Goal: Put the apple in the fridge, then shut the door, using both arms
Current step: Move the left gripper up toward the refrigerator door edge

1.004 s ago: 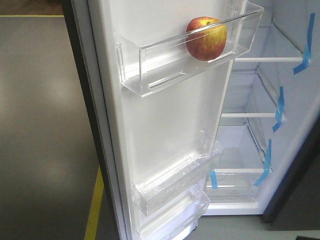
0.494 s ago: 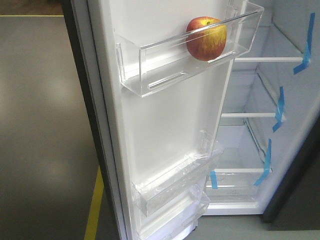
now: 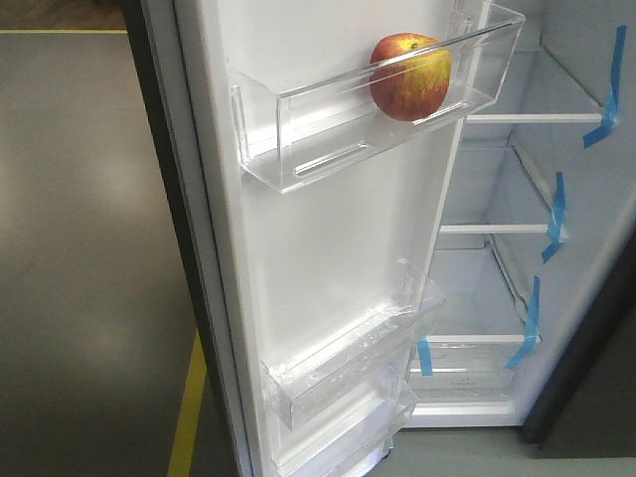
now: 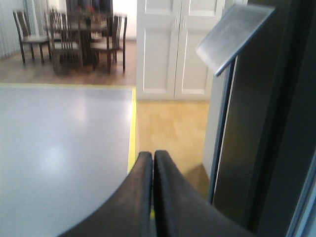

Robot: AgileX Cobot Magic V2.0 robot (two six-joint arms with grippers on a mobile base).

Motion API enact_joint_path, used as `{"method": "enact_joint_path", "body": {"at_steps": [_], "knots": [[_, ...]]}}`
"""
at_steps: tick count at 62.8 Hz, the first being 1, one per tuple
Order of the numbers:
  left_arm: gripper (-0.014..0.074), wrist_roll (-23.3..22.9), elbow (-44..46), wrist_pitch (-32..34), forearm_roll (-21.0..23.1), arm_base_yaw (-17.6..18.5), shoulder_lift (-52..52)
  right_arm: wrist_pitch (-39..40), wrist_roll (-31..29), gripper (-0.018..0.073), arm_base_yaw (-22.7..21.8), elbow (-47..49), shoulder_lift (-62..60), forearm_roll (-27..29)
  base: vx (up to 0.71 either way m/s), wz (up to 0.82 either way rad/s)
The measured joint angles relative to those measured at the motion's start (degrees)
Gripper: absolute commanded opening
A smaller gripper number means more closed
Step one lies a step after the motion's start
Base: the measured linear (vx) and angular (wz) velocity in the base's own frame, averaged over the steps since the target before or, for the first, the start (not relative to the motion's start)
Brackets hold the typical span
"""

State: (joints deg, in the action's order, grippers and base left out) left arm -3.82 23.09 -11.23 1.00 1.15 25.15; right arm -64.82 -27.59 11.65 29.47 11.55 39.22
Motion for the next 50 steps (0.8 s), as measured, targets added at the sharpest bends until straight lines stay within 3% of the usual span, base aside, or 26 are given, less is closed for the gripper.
{"method": "enact_joint_path", "body": {"at_steps": [14,25,40,50], "knots": [[-0.0006,3.8,18.7,-18.2,-0.1,0.0,17.0,0.0,0.0,0.0547,0.0,0.0,0.0,0.0,0.0,0.0],[-0.0006,4.8,29.5,-26.8,-0.1,0.0,29.5,0.0,0.0,0.0547,0.0,0.0,0.0,0.0,0.0,0.0],[-0.0006,6.6,39.0,-31.9,1.0,0.0,45.6,0.0,0.0,0.0547,0.0,0.0,0.0,0.0,0.0,0.0],[-0.0006,10.8,44.9,-33.1,6.6,0.0,54.6,0.0,0.0,0.0547,0.0,0.0,0.0,0.0,0.0,0.0]]}}
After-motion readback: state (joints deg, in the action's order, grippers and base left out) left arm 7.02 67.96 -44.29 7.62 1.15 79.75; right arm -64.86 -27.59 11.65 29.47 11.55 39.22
